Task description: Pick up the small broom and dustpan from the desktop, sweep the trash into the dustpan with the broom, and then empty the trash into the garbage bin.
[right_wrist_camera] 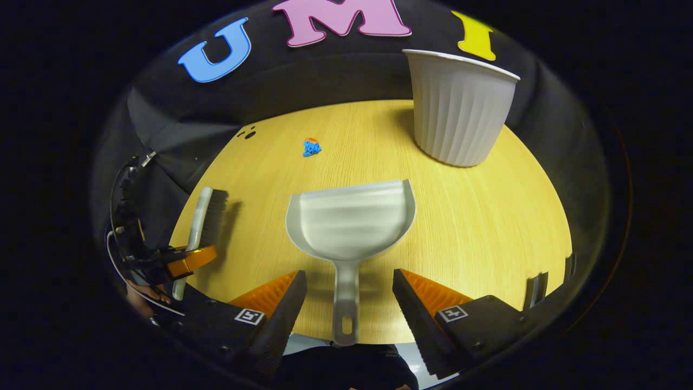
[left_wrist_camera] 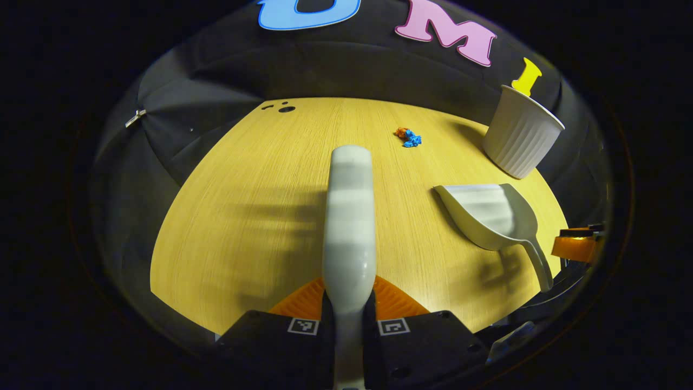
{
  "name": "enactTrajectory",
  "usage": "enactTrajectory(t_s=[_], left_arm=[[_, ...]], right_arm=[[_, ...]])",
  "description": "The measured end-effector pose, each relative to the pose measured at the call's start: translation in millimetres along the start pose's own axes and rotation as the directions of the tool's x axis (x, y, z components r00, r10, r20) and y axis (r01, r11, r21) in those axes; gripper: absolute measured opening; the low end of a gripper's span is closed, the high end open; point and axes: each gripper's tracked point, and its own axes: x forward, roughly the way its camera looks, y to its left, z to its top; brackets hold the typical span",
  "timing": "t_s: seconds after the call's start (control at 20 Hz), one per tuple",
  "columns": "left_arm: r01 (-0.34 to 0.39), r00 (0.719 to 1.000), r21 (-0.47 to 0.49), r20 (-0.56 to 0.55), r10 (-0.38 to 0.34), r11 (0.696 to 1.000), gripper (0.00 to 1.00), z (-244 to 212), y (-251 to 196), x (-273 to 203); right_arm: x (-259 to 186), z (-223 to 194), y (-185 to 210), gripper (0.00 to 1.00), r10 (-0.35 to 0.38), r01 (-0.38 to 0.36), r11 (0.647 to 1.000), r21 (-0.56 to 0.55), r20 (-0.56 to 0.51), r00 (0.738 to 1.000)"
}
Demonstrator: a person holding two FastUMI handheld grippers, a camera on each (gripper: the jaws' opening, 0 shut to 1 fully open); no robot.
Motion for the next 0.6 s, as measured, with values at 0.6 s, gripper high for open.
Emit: enactTrajectory(t_s=[0.6], left_arm=[[-0.079,0.996,-0.027,-0.041,0.078,0.997,0.25,-24.2,1.6,-25.6]], right_arm=[[76.8,-32.8,-7.6,1.00,-0.103,0.106,0.994,0.005,-0.193,0.976]])
